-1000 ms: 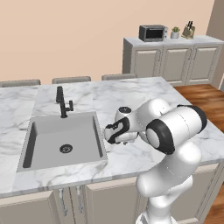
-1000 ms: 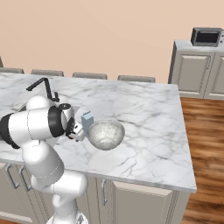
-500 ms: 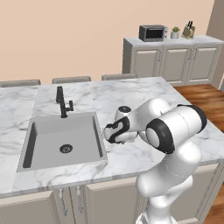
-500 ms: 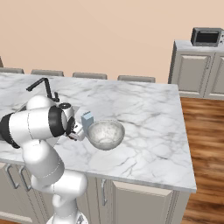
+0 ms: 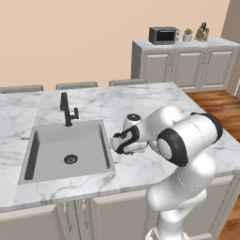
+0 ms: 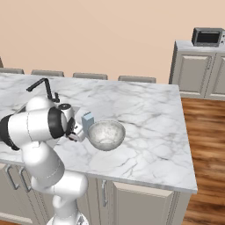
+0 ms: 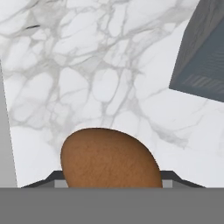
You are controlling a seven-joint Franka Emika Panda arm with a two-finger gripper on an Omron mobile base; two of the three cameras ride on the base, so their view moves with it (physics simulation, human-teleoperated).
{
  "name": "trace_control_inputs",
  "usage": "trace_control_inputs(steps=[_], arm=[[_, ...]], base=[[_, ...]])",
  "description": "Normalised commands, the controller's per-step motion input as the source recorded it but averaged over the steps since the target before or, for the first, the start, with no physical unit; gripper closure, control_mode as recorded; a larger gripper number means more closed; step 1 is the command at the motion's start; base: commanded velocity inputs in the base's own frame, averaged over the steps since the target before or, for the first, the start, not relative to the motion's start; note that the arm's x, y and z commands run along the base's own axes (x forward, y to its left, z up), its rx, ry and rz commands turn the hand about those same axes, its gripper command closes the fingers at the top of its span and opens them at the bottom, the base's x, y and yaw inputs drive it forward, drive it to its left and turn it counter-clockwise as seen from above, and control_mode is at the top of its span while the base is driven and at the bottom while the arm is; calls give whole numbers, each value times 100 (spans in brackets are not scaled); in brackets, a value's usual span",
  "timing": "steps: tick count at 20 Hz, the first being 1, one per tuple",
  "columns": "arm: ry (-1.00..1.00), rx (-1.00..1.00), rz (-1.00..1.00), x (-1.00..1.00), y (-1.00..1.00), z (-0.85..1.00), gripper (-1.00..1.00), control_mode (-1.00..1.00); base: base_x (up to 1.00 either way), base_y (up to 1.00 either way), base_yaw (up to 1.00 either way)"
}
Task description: Gather the eggs and milk located in the vicinity of the sink area and place them right next to the bowl.
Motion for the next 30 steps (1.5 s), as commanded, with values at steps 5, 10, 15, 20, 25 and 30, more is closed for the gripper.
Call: trace_control_inputs(steps=[5, 10, 15, 20, 25, 30], arm=[[0, 0, 0, -30, 0, 0, 100, -100], [0, 0, 0, -37, 0, 0, 100, -100], [0, 0, -4, -30, -1, 0, 100, -100], [0, 0, -9, -8, -9, 0, 100, -100], [1, 0, -11, 0, -17, 0, 100, -100], [2, 0, -12, 0, -13, 0, 100, -100]], base=[[0, 0, 0], [0, 0, 0], [0, 0, 0], [0, 0, 0], [0, 0, 0], [0, 0, 0]])
